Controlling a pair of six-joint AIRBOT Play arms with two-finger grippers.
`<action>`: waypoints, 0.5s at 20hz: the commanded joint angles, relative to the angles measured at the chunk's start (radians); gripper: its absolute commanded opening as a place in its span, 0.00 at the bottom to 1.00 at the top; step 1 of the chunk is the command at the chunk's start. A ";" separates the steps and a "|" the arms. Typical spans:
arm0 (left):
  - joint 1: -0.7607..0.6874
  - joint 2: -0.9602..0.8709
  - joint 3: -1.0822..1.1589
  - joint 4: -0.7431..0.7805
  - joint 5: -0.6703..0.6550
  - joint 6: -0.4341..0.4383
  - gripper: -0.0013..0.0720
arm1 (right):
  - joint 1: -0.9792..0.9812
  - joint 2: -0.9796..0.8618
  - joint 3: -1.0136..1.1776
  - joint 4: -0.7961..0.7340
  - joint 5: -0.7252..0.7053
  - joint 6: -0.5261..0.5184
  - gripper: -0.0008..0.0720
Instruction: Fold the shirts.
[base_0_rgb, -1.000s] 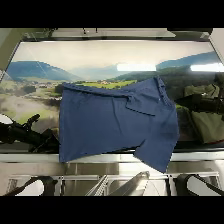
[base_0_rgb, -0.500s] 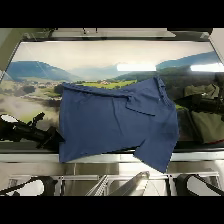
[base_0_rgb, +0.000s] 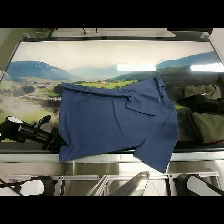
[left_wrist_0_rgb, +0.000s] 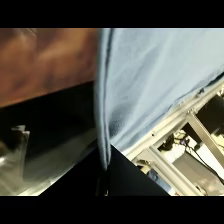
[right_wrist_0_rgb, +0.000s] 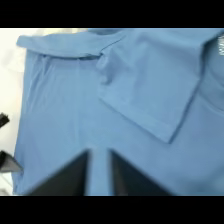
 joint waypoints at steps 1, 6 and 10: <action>0.001 -0.012 0.001 -0.010 -0.024 0.013 0.03 | -0.072 -0.001 0.000 -0.100 -0.012 0.101 0.36; 0.001 -0.013 0.001 -0.010 0.012 0.011 0.03 | -0.193 -0.056 0.000 -0.488 -0.089 0.288 0.36; 0.001 -0.013 0.001 -0.010 0.015 0.011 0.03 | -0.183 -0.170 -0.004 -0.462 -0.034 0.187 0.36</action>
